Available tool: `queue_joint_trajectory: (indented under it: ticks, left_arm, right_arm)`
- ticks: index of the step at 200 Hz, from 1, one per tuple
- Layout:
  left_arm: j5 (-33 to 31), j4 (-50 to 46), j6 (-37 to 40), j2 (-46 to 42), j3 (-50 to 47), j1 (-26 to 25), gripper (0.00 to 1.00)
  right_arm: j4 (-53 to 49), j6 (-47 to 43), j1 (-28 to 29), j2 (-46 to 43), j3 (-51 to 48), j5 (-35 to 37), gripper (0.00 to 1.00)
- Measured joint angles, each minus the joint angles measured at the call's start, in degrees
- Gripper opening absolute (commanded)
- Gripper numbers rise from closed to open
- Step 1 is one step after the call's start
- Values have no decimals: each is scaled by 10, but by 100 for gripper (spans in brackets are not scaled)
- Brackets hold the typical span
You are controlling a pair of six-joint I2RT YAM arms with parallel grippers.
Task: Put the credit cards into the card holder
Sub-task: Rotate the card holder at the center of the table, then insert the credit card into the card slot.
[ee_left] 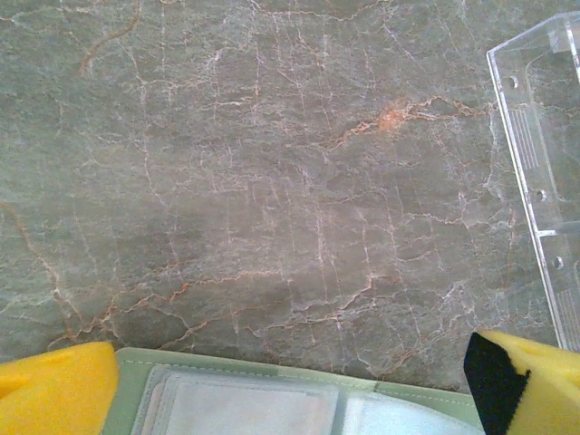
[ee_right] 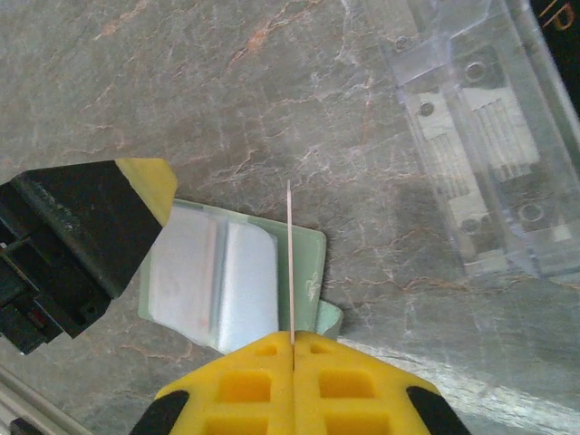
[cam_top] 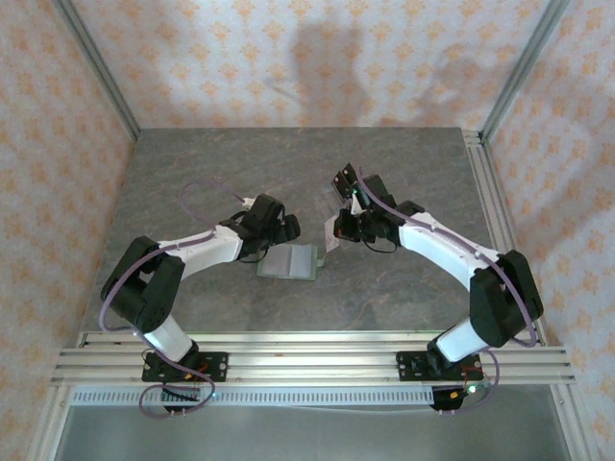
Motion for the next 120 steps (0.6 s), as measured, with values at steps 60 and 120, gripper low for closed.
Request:
queue_joint_trajectory:
  ticks: [60,120]
  left_arm:
    - [-23,-39,42,-37,-8,0,100]
    - [-24,-59,75,-74,-78,-13,100]
  right_arm:
    - [99,43,42,0,-50,-23,0]
    - [253,114,89,8,-138,-20,0]
